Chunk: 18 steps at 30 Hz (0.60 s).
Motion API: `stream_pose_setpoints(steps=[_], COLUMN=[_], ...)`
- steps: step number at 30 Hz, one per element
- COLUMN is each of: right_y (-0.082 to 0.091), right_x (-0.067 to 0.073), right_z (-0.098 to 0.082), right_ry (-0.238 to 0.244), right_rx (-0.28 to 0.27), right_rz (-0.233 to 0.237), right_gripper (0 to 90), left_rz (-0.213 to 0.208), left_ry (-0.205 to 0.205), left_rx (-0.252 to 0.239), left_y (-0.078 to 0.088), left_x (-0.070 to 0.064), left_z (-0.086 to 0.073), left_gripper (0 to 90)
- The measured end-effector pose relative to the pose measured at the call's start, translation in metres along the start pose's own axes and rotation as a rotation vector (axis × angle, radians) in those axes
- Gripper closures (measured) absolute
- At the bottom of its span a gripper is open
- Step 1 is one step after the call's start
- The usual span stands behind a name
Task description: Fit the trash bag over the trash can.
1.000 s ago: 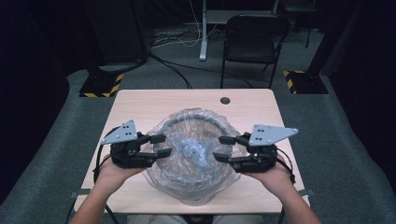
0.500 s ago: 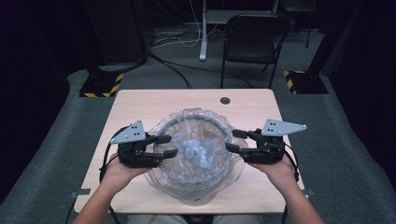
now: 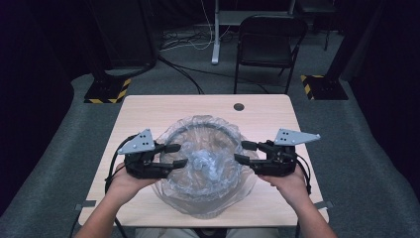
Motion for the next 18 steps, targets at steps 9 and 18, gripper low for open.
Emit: stream_pose_setpoints(steps=[9,18], right_y=[-0.027,-0.059], right_x=[0.019,0.034], right_z=[0.006,0.015], right_ry=[0.051,0.096], right_rx=[0.023,0.055], right_rz=[0.000,0.006], right_gripper=[43.2,42.2], left_rz=[0.010,0.038], left_ry=[0.020,0.059], left_rx=[-0.033,-0.051], left_y=[0.029,0.055], left_x=[0.013,0.023], left_z=[-0.016,-0.029], left_gripper=[46.3,46.1])
Point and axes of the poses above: each handheld gripper's, and its own axes: y roughly backward along the jaws, z roughly out of its top, x roughly to its left, the point moved 1 cm from there along -y, roughly forward along the jaws, and after that the axes turned 3 degrees about -y, right-handed, at the moved point
